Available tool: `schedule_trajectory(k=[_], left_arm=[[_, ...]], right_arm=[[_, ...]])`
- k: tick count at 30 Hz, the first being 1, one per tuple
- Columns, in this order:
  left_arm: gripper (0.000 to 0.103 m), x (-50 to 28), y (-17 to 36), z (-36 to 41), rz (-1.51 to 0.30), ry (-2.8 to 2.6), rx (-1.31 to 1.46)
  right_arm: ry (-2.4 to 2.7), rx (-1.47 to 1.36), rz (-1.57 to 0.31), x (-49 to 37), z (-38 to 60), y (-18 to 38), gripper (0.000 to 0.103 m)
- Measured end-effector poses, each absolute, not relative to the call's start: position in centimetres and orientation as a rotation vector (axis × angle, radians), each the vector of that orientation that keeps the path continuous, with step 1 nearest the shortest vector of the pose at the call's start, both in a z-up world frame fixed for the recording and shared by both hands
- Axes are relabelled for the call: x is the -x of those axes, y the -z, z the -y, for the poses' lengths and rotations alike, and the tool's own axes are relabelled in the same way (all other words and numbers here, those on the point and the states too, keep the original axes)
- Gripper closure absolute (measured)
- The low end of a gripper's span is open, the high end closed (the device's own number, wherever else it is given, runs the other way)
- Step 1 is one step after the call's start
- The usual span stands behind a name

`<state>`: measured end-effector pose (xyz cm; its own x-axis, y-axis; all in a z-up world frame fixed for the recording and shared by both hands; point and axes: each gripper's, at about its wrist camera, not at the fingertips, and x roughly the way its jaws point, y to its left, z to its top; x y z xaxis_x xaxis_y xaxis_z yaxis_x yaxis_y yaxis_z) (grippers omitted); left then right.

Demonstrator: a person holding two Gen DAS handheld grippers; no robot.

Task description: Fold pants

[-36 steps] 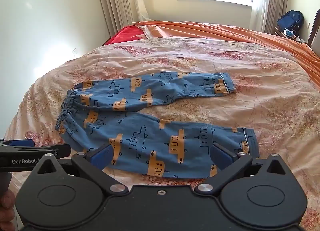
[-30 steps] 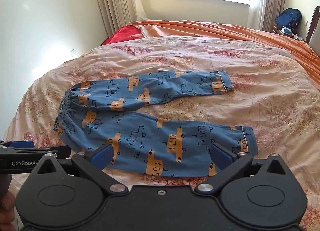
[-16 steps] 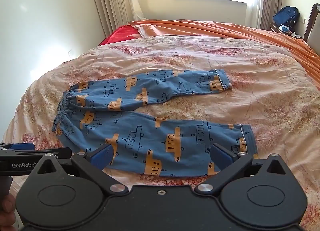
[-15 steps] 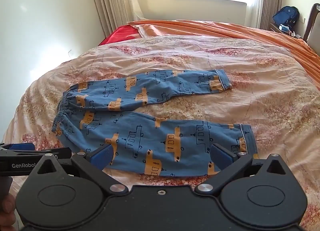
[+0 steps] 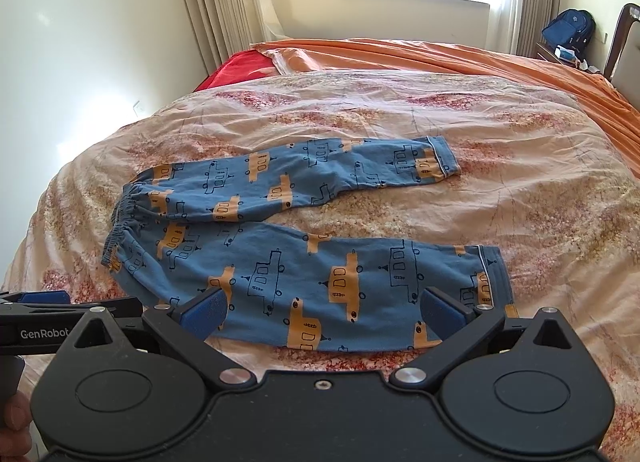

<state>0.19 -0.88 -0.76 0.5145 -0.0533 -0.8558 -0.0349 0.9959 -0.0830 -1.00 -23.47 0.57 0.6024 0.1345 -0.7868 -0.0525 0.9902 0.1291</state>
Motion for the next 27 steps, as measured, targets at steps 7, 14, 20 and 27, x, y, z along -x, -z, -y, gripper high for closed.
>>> schedule_trajectory(k=[7,14,20,27], left_arm=[[0.0,-0.27,0.79,0.95,-1.035,0.01,0.095],[0.0,-0.15,0.75,1.09,-1.035,0.011,0.099],[0.0,-0.13,0.79,1.13,-1.034,0.01,0.1],[0.0,-0.12,0.78,1.16,-1.035,0.011,0.099]], right_arm=[[-0.105,-0.094,-0.922,0.99,23.36,-0.6,0.0],[-0.103,-0.095,-0.921,1.01,23.41,-0.57,0.0],[-0.101,-0.095,-0.922,1.07,23.38,-0.6,0.0],[-0.102,-0.096,-0.922,1.0,23.39,-0.62,0.0]])
